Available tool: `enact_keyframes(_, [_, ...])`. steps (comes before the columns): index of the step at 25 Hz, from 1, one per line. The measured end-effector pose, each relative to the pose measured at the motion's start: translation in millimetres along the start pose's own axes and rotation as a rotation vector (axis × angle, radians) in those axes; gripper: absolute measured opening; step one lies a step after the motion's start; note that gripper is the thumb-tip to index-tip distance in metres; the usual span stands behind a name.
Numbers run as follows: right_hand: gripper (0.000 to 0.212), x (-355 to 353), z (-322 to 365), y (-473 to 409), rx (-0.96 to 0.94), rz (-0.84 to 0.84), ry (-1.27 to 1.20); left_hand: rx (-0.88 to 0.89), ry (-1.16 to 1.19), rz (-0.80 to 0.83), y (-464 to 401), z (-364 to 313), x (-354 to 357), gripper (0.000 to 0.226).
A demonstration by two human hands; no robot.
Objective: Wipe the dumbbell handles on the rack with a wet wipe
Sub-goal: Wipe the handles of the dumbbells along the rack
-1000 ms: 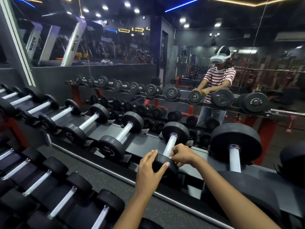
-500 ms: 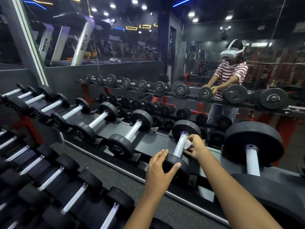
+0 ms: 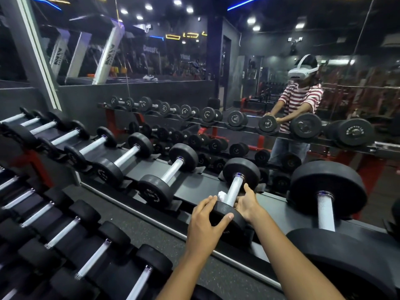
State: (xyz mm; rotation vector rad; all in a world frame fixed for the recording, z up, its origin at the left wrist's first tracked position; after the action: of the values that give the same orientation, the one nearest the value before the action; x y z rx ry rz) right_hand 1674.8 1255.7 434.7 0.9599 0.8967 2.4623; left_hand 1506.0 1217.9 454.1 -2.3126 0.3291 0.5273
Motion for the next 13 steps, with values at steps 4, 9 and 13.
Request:
enact_keyframes(4, [0.055, -8.3, -4.1, 5.4, -0.047, -0.102, 0.313, 0.003, -0.015, 0.049, -2.1, -3.5, -2.2, 0.070])
enact_keyframes(9, [0.037, -11.2, -4.9, 33.4, -0.235, -0.421, 0.701, 0.002, -0.056, 0.131, -6.0, -6.7, -8.4, 0.069])
enact_keyframes(13, [0.013, -2.3, 4.2, 74.5, -0.520, -0.652, 0.914, -0.005, -0.003, 0.107, 1.8, -11.8, -17.3, 0.065])
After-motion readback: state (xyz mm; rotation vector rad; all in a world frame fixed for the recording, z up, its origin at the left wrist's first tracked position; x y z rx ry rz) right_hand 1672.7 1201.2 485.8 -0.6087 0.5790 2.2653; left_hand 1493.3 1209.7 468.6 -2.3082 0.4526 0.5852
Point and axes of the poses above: each hand's wrist, its own y-axis away from the middle knuckle, its own x-axis out of the palm, z = x × y, the point moved 4 cm from there along -y, towards the middle knuckle, and after that the axes turned 14 degrees about x, right-handed, at the moved point
